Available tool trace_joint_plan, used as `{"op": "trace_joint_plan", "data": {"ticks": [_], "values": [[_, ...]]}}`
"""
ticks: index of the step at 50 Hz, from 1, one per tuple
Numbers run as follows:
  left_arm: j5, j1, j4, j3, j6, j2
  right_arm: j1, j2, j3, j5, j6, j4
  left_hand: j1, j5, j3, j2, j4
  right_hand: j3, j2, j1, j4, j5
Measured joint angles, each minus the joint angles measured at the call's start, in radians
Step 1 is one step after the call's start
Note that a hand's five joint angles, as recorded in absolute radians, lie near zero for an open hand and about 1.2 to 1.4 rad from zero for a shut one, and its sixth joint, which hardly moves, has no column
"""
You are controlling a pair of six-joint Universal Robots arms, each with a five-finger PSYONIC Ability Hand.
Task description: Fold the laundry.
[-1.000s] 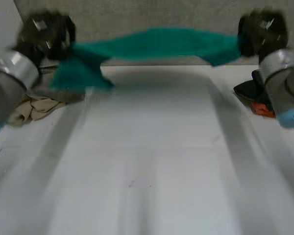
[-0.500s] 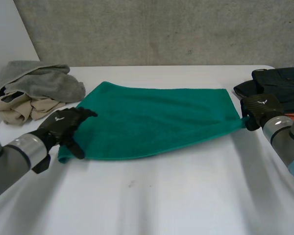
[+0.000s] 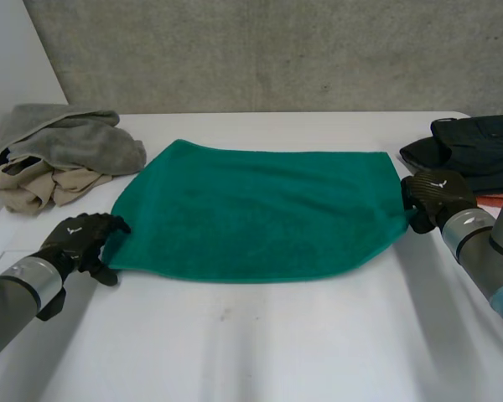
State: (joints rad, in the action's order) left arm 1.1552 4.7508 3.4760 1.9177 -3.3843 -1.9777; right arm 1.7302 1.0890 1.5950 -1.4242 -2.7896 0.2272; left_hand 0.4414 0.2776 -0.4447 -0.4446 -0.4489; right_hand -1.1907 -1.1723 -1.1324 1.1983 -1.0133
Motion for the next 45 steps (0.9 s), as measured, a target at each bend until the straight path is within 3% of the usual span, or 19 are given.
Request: {"op": "trace_joint_plan", "data": {"ticks": [2,3,4,5,6,14,17,23,29,32,37,41,45], "values": [[0.002,0.001,0.000,-0.022,-0.012,-0.027,0.002,0.004,0.004,0.000,0.000,0.001,0.076,0.059,-0.060,-0.060,-0.060,0.000,0.000,0.000,0.000,0.000],[0.005,0.001,0.000,-0.038,-0.020,-0.043,0.003,0.009,0.007,0.000,0.000,0.001,0.363,0.305,-0.331,-0.332,-0.311,0.000,0.000,0.000,0.000,0.000],[0.006,0.001,0.000,-0.044,-0.023,-0.048,0.003,0.012,0.009,0.000,0.000,0.001,0.363,0.305,-0.331,-0.332,-0.311,0.000,0.000,0.000,0.000,0.000],[0.009,0.000,-0.001,-0.053,-0.026,-0.053,0.004,0.018,0.011,0.001,0.000,0.000,0.680,0.594,-0.603,-0.621,-0.606,0.000,0.000,0.000,0.000,0.000],[0.012,0.000,-0.002,-0.061,-0.028,-0.053,0.004,0.025,0.014,0.001,0.000,-0.001,0.724,0.654,-0.663,-0.678,-0.666,0.000,0.000,0.000,0.000,0.000],[0.019,-0.006,-0.049,-0.058,-0.029,0.065,0.005,0.117,0.029,0.007,0.027,-0.053,0.729,0.701,-0.744,-0.749,-0.750,0.000,0.000,0.000,0.000,0.000],[-0.012,0.000,-0.134,-0.040,-0.042,0.181,-0.003,0.179,0.022,0.017,0.112,-0.145,0.729,0.701,-0.744,-0.749,-0.750,0.000,0.000,0.000,0.000,0.000],[-0.114,0.035,-0.450,-0.033,-0.153,0.411,-0.037,0.303,0.005,0.025,0.362,-0.416,0.729,0.701,-0.744,-0.749,-0.750,0.000,0.000,0.000,0.000,0.000],[-0.181,0.081,-0.885,-0.049,-0.445,0.535,-0.084,0.389,0.026,0.040,0.648,-0.711,0.729,0.701,-0.744,-0.750,-0.750,0.000,0.000,0.000,0.000,0.000],[-0.169,0.083,-1.009,-0.051,-0.590,0.504,-0.088,0.376,0.046,0.051,0.716,-0.756,0.729,0.701,-0.744,-0.750,-0.750,0.000,0.000,0.000,0.000,0.000],[-0.104,0.040,-1.049,-0.075,-0.734,0.362,-0.081,0.290,0.057,0.032,0.744,-0.746,0.729,0.701,-0.744,-0.750,-0.750,0.000,0.000,0.000,0.000,0.000],[-0.016,-0.033,-0.999,-0.173,-0.752,0.200,-0.060,0.189,0.011,-0.022,0.738,-0.724,0.729,0.701,-0.745,-0.750,-0.750,0.000,0.000,0.000,0.000,0.000],[0.074,-0.115,-0.923,-0.359,-0.701,0.050,-0.023,0.094,-0.107,-0.088,0.709,-0.694,0.729,0.701,-0.745,-0.750,-0.750,0.000,0.000,0.000,0.000,0.000]]}}
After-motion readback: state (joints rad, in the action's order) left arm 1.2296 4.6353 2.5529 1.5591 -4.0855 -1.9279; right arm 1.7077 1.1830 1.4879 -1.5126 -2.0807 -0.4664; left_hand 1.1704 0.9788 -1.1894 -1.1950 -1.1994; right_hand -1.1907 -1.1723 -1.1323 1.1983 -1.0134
